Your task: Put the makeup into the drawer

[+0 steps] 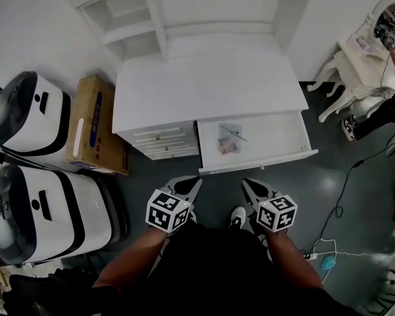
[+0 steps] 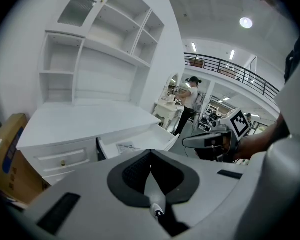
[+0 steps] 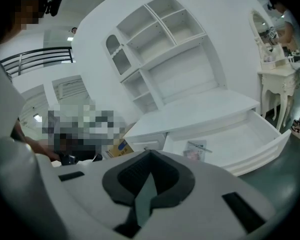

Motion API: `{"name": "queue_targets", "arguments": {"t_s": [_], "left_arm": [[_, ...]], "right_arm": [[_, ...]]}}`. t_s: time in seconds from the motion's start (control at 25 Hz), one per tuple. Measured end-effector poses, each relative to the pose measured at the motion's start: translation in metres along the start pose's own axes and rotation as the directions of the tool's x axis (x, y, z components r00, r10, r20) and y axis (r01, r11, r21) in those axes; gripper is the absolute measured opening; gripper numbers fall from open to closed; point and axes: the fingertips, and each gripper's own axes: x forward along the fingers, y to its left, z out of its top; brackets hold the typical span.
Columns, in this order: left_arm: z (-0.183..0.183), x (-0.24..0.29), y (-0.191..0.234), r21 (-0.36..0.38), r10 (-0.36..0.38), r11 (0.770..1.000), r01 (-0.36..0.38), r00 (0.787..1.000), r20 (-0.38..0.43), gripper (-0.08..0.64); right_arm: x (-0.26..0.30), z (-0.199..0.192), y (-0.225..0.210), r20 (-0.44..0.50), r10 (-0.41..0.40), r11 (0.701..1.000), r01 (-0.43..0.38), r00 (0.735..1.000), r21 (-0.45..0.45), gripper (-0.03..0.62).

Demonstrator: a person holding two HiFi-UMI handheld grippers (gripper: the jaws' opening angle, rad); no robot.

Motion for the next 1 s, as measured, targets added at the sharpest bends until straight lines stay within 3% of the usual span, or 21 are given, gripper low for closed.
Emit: {"name": "queue_targets", "arguments": {"t_s": [1.0], "left_arm": [[-0.0022, -0.0019, -0.0016, 0.004, 0.001, 1.000, -0.001, 1.000, 0.000, 0.005]], "right_arm": [[0.0027, -0.0031, 0.0036, -0.043, 0.012, 0.998, -0.015, 0.999, -0.060, 0.027]]}}
